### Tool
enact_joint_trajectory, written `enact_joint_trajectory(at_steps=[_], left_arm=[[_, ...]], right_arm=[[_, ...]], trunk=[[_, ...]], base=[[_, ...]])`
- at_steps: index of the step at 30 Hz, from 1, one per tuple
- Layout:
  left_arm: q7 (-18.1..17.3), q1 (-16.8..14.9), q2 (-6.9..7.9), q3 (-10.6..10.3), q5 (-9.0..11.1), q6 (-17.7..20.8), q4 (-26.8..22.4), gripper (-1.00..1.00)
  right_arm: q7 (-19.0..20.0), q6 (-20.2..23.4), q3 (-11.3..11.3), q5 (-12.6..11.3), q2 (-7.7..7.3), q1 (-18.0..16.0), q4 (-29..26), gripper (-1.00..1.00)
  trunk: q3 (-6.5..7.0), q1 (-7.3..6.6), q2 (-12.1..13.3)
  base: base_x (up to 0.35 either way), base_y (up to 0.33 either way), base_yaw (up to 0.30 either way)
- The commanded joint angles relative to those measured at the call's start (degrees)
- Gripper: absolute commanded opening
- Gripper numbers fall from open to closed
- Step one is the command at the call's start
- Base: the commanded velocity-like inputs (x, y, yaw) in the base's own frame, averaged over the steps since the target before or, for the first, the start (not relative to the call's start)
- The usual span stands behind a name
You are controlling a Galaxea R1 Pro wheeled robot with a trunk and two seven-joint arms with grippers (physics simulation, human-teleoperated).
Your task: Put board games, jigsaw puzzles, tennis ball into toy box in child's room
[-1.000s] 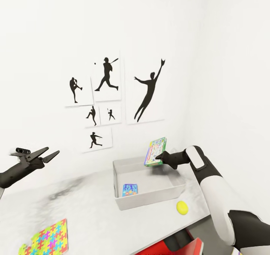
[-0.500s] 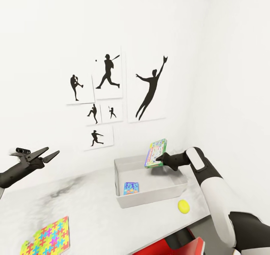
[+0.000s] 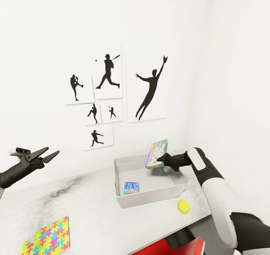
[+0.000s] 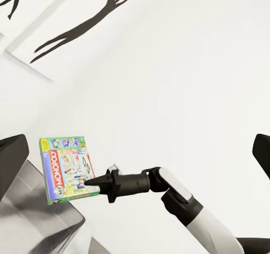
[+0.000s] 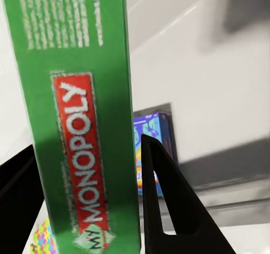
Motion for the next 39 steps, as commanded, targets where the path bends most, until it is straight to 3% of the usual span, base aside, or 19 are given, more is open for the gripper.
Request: enact_joint_trajectory(at_steps=[1,15,23,31,33,37,39], left_arm=[[-0.2,0.0,0.01,0.0,0.0,0.6,0.0,1.00],[-0.2,0.0,0.01,0.0,0.0,0.6,0.0,1.00],[-0.2,0.0,0.01,0.0,0.0,0.6,0.0,1.00],[-0.2,0.0,0.01,0.0,0.0,0.6,0.0,1.00],[-0.2,0.0,0.01,0.0,0.0,0.6,0.0,1.00],[-0.2,0.0,0.01,0.0,0.0,0.6,0.0,1.00],[-0.2,0.0,0.01,0.0,0.0,0.6,0.0,1.00]], right_arm=[[-0.6,0.2,-0.1,-0.6,0.03,-0.1,-0.1,-1.00],[-0.6,0.2,-0.1,-0.6,0.09,0.0,0.2,-1.00],[-0.4,0.2,-0.2,-0.4,0.00,2.9,0.0,-1.00],[-0.2,0.2,0.1,-0.4,0.11,3.5,0.1,-1.00],[-0.2,0.2,1.1,-0.4,0.14,3.6,0.2,-1.00],[-0.2,0.2,7.8,-0.6,0.26,3.6,0.2,-1.00],[-0.2,0.2,9.1,-0.7,0.30,3.6,0.2,-1.00]], trunk=[[-0.11,0.02,-0.1],[-0.11,0.02,-0.1],[-0.11,0.02,-0.1],[-0.11,0.02,-0.1],[-0.11,0.02,-0.1],[-0.11,0.02,-0.1],[-0.11,0.02,-0.1]], base=[[0.000,0.000,0.000],[0.000,0.000,0.000],[0.000,0.000,0.000],[0.000,0.000,0.000],[0.000,0.000,0.000],[0.000,0.000,0.000],[0.000,0.000,0.000]])
